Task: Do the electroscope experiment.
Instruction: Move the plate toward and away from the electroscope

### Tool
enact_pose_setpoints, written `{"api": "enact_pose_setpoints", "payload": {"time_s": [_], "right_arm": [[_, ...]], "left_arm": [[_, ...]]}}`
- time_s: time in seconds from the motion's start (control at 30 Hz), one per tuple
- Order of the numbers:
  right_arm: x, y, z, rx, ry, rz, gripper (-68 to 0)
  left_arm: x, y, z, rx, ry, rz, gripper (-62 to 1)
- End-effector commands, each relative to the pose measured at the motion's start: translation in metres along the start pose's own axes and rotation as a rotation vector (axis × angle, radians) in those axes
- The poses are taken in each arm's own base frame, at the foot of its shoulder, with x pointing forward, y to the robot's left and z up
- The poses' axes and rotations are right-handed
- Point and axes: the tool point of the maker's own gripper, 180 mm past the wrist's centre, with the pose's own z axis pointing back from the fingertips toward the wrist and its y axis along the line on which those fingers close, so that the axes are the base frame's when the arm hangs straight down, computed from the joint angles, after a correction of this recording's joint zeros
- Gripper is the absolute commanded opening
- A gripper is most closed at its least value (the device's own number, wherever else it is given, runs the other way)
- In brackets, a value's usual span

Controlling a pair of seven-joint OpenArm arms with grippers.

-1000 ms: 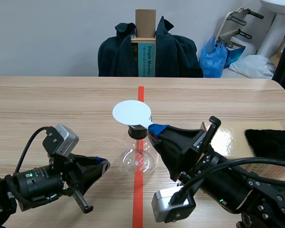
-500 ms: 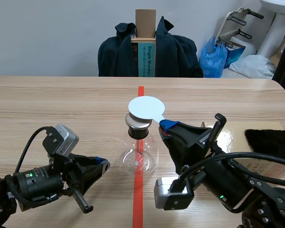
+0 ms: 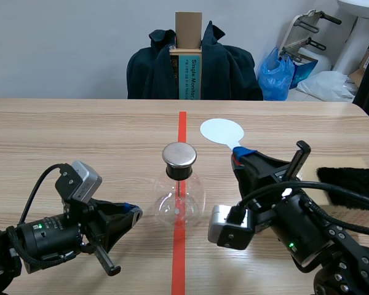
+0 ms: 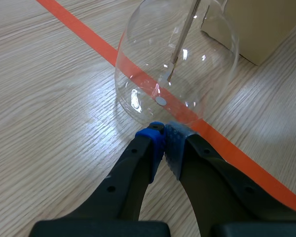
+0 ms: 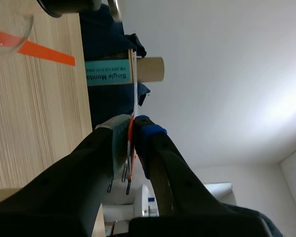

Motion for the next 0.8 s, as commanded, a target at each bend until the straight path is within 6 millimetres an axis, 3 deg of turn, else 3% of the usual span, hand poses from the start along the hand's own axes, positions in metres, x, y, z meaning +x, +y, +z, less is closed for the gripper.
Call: {"api": "enact_pose_setpoints", "payload": {"time_s": [0.0, 0.23, 0.77], "right_arm": [[-0.006, -0.011, -0.003, -0.036, 0.014, 0.017, -66.9], [-0.005, -0.012, -0.003, -0.038, 0.008, 0.017, -66.9], [0.051, -0.015, 0.006, -0.066, -0.310, 0.043, -66.9]], "left_arm": [[0.014, -0.003, -0.004, -0.012, -0.047, 0.000, -58.8], [0.014, -0.003, -0.004, -0.012, -0.047, 0.000, -58.8], [0.014, -0.003, -0.004, -0.012, -0.047, 0.000, -58.8]]}}
